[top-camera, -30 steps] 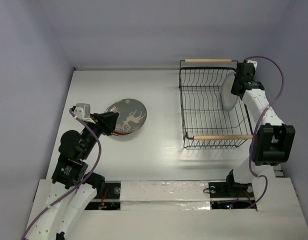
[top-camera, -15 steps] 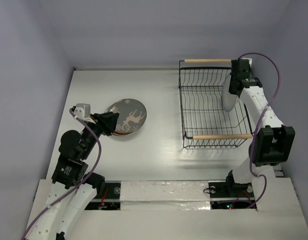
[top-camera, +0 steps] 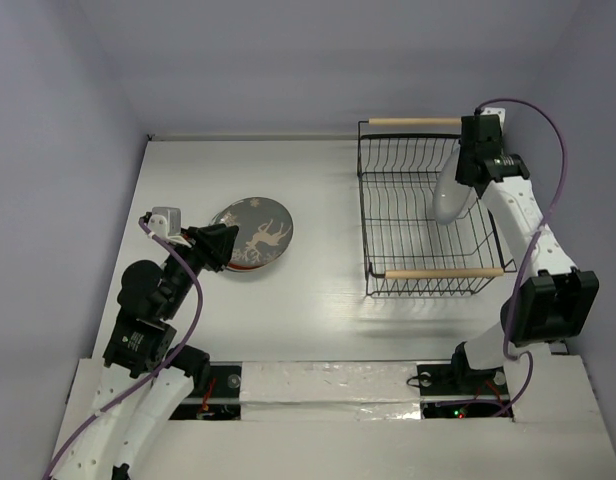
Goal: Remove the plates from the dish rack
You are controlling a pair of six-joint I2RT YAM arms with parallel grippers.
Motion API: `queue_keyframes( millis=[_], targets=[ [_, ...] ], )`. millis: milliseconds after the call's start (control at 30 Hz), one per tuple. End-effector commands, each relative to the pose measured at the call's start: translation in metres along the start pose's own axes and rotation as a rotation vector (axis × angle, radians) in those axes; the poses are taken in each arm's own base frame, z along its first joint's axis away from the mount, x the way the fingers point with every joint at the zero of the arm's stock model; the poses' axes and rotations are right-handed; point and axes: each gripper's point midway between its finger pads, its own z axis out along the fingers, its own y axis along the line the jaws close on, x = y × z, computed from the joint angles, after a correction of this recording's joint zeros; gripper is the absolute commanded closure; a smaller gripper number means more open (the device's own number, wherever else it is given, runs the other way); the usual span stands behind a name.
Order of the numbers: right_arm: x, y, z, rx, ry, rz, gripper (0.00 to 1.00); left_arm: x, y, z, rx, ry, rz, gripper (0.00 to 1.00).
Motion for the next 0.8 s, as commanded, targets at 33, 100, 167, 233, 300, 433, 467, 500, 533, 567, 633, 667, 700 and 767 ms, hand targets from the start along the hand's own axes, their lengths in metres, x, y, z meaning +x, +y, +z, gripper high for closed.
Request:
queue_keyframes(
  millis=[33, 100, 167, 233, 300, 433, 467, 500, 533, 567, 633, 667, 700, 767],
  targets=[
    [-0.082, -0.017, -0.064, -0.064, -0.277, 0.189, 1.00, -0.021, -0.010, -0.002, 0.027, -0.061, 0.011, 0.69],
    [-0.086, -0.018, -0.078, -0.103, -0.306, 0.228, 1.00, -0.020, -0.010, -0.002, 0.028, -0.059, 0.011, 0.68],
    [-0.087, -0.015, -0.085, -0.141, -0.323, 0.249, 1.00, -0.020, -0.010, -0.002, 0.028, -0.059, 0.010, 0.68],
    [-0.094, -0.017, -0.107, -0.203, -0.376, 0.304, 1.00, -0.019, -0.009, -0.001, 0.025, -0.055, 0.013, 0.68],
    [-0.099, -0.014, -0.115, -0.246, -0.398, 0.328, 1.00, -0.019, -0.008, -0.001, 0.023, -0.054, 0.011, 0.68],
    [-0.115, -0.007, -0.169, -0.449, -0.517, 0.405, 1.00, -0.020, -0.008, -0.001, 0.022, -0.056, 0.013, 0.68],
    [-0.123, -0.005, -0.181, -0.498, -0.560, 0.422, 1.00, -0.020, -0.008, -0.001, 0.022, -0.056, 0.013, 0.68],
    [-0.120, 0.011, -0.191, -0.594, -0.559, 0.421, 1.00, -0.020, -0.008, -0.001, 0.022, -0.056, 0.013, 0.67],
    [-0.122, 0.013, -0.201, -0.639, -0.576, 0.430, 1.00, -0.019, -0.008, -0.001, 0.021, -0.055, 0.012, 0.67],
    [-0.126, 0.021, -0.211, -0.698, -0.598, 0.434, 1.00, -0.019, -0.008, -0.001, 0.021, -0.055, 0.012, 0.66],
    [-0.117, 0.053, -0.222, -0.872, -0.559, 0.433, 1.00, -0.021, -0.006, -0.001, 0.014, -0.060, 0.013, 0.66],
    [-0.116, 0.077, -0.234, -0.977, -0.551, 0.412, 1.00, -0.021, -0.004, 0.000, 0.005, -0.062, 0.015, 0.65],
    [-0.114, 0.091, -0.238, -1.026, -0.531, 0.422, 1.00, -0.021, -0.004, 0.000, 0.003, -0.059, 0.015, 0.65],
    [-0.111, 0.117, -0.243, -1.103, -0.527, 0.412, 1.00, -0.020, -0.004, 0.001, 0.004, -0.056, 0.013, 0.64]
  ],
)
